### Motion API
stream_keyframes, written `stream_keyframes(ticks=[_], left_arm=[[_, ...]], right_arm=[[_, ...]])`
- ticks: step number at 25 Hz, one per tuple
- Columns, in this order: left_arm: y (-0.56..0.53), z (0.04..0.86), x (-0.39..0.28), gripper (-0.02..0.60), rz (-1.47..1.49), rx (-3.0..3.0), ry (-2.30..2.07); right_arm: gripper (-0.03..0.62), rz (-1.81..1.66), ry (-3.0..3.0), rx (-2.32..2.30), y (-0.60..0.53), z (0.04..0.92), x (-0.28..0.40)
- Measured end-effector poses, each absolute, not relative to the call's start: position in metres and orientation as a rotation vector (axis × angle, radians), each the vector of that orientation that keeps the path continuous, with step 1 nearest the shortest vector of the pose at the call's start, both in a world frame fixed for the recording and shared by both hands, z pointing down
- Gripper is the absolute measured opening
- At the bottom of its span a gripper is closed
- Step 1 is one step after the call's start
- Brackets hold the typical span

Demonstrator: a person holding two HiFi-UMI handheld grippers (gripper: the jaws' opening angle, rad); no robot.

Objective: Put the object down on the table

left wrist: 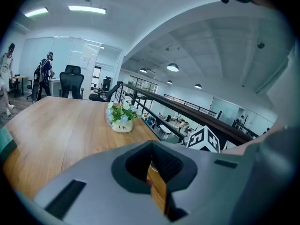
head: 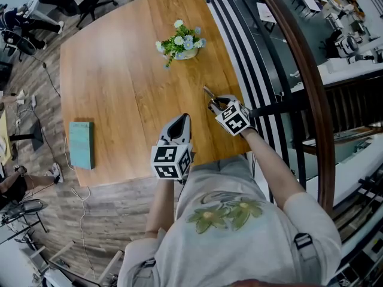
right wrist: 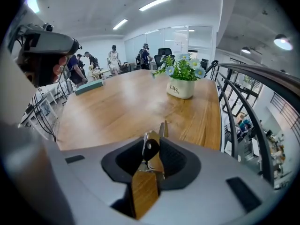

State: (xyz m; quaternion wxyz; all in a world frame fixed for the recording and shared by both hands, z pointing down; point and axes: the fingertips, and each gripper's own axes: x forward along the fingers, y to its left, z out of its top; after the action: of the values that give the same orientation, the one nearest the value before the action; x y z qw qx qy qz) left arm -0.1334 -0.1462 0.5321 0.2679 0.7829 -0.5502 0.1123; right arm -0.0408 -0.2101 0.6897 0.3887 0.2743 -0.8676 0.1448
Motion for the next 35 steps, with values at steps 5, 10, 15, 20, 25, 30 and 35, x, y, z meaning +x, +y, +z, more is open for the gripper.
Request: stream_keyframes(ticks=[5, 10, 15, 20, 25, 30, 35], left_arm=[[-0.144, 0.532, -0.135, 0.014, 0.305, 2.11, -1.488], [-0.143, 0.532, -0.137, 0.014, 0.299, 2.104, -1.494], [-0.14, 0.533, -0.139, 0.014, 0.301, 2.095, -1.499], [-0.139, 0.534, -0.138, 0.014, 0.308, 2.094, -1.5], [-0.139, 0.534, -0.138, 0.014, 0.31, 2.094, -1.504], [-0.142, 0.533, -0.135, 0.014, 0.312, 2.104, -1.496], [-0.148, 0.529, -0.13, 0.014, 0.305, 2.122, -1.491]], right_arm=[[0.119, 0.371, -2.21, 0.69, -0.206, 0.693, -0.044], [0.132, 0.372, -2.21, 0.681, -0.204, 0.696, -0.047], [0.137, 0.37, -2.214, 0.678, -0.203, 0.696, -0.049], [0.147, 0.364, -2.218, 0.671, -0.199, 0.699, -0.051], [0.153, 0.345, -2.214, 0.661, -0.194, 0.702, -0.052], [0.158, 0.371, -2.235, 0.653, -0.193, 0.701, -0.054], [0.198, 0.423, -2.254, 0.647, -0.191, 0.694, -0.047]])
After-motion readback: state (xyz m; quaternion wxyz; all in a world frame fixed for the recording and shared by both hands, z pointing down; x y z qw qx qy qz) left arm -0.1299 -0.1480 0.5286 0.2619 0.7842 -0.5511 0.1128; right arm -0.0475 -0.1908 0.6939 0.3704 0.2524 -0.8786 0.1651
